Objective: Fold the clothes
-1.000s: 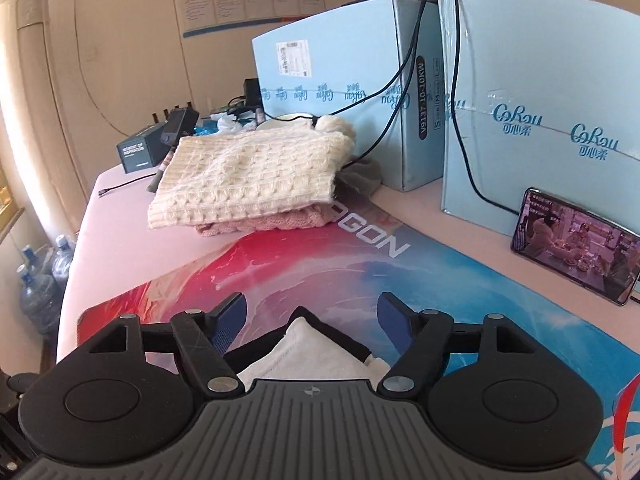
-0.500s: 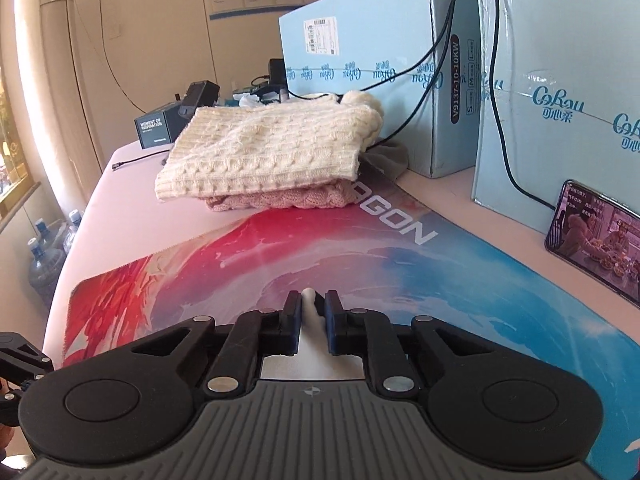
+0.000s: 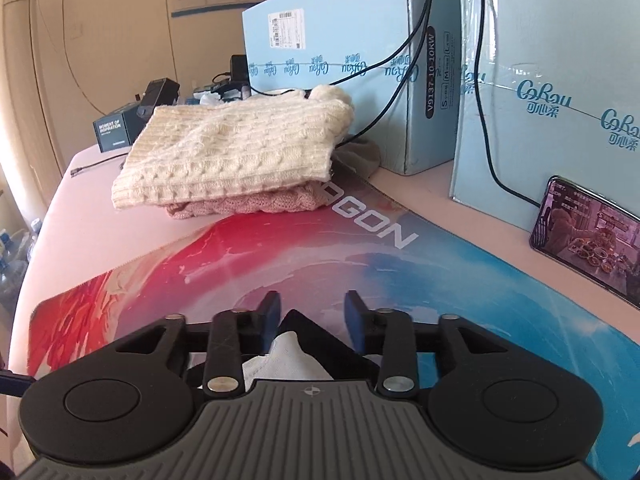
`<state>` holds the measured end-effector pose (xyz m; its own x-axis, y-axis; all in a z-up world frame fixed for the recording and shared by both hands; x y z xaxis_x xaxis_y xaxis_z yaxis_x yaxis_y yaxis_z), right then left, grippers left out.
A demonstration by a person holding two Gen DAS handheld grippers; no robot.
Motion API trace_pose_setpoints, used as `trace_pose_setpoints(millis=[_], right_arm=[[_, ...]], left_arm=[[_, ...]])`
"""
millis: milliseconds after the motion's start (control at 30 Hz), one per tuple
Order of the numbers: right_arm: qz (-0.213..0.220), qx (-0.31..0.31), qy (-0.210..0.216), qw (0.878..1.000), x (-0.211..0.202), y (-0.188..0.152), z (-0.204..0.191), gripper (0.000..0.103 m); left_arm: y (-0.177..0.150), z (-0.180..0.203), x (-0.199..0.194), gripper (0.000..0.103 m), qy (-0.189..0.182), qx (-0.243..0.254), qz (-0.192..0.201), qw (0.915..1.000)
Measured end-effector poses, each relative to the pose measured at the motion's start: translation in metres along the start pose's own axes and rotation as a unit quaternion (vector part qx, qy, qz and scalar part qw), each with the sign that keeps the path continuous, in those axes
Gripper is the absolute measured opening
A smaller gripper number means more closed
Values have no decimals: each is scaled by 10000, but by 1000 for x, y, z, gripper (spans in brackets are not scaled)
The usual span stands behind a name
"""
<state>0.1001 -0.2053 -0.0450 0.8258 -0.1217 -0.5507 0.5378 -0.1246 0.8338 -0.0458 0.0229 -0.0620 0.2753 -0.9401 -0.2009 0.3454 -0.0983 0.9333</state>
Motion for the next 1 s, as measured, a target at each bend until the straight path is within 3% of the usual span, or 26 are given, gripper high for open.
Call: trace_pose_setpoints(millis=[200,367,467,533,633,667,733,767,800,867,933,1000], right_arm=[[528,881,-158,9946,-68,3,26,84],[614,1494,-721,9842,-121,-34,62,87],[707,1599,-1045,9790,-143,-62,71,88],[654,1746,-1154,9757,-148,-81,75,89],[476,1993,-1149,9720,-148,-103,76,89],[446,2085,-1105,9707,-148,-108,76,89],[416,2247,-996,9684,-150,-115,76,89],[401,2307,-943,9676,-150,-117,76,89],[371,2362,-910,9667,-149,-120,77,89],[312,2460,-852,9650,-148,-124,77,89],[256,2483,-840,9647,-146,-126,78,88],[237,2489,-785,9650,-145,-127,76,89]], left_arm=[[-12,-2,25,92,312,442,-805,9953],[26,-21,22,92,-7,-36,-346,9994],[58,-32,52,92,-151,46,-281,9995],[70,-35,86,92,-184,498,-535,9972],[65,-30,140,89,-380,1323,-1261,9824],[59,-27,155,85,-458,1541,-1524,9752],[45,-23,178,62,-648,1795,-1998,9611],[38,-20,186,35,-765,1800,-2204,9556],[35,-17,187,25,-861,1822,-2227,9538],[38,-12,183,12,-748,2021,-2164,9522],[46,-20,178,12,-339,2049,-2025,9570],[51,-33,176,12,-158,1894,-2078,9595]])
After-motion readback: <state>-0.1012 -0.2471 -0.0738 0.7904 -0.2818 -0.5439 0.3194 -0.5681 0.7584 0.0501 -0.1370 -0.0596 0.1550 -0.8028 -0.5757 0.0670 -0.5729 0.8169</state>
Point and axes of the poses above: each gripper's, at about its wrist camera, not at the fingertips, and x roughly the way its jaws point, z to its right, y to its top, the point moved 8 cm from there along x, roughly the way its jaws point, and after that the axes turned 9 degrees about -y, right-handed, at the moved point
